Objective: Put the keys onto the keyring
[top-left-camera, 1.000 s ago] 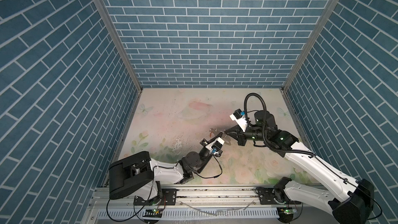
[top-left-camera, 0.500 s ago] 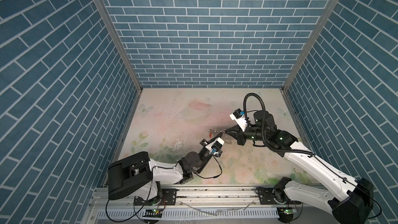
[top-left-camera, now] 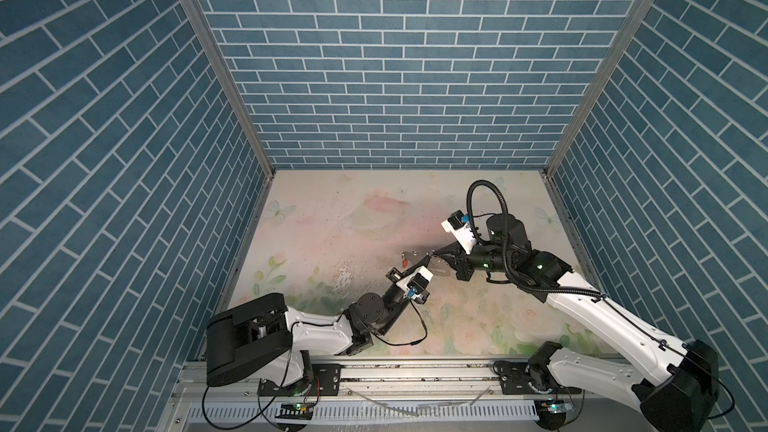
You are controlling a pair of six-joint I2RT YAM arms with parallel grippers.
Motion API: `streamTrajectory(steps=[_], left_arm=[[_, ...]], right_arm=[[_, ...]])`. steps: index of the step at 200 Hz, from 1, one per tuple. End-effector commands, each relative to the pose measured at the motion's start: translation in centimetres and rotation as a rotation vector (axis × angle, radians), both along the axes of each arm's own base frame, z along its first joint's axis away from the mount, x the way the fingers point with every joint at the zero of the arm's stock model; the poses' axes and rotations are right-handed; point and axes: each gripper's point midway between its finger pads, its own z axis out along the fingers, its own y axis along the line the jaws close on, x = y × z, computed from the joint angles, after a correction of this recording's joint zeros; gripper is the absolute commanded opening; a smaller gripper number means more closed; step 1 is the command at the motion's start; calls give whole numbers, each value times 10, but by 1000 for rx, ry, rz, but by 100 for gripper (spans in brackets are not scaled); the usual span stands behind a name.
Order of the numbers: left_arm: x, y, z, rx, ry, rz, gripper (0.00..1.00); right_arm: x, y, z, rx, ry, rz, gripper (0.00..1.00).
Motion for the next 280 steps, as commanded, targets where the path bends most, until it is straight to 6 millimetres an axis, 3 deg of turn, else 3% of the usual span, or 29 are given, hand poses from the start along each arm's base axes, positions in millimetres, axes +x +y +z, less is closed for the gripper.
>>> streamTrajectory(steps=[1, 107, 179, 280], left_arm=[[-14, -3, 17, -50, -39, -69, 0], [-32, 4, 23, -65, -70, -158, 0], [-39, 8, 19, -39, -76, -191, 0], [-34, 19, 30, -86, -40, -304, 0]], right_arm=[[5, -1, 0, 0, 2, -33, 0], [-7, 7, 4, 68, 64, 24, 0], [-12, 7, 18, 141, 98, 61, 0], [-10, 14, 4, 115, 182, 76, 0]])
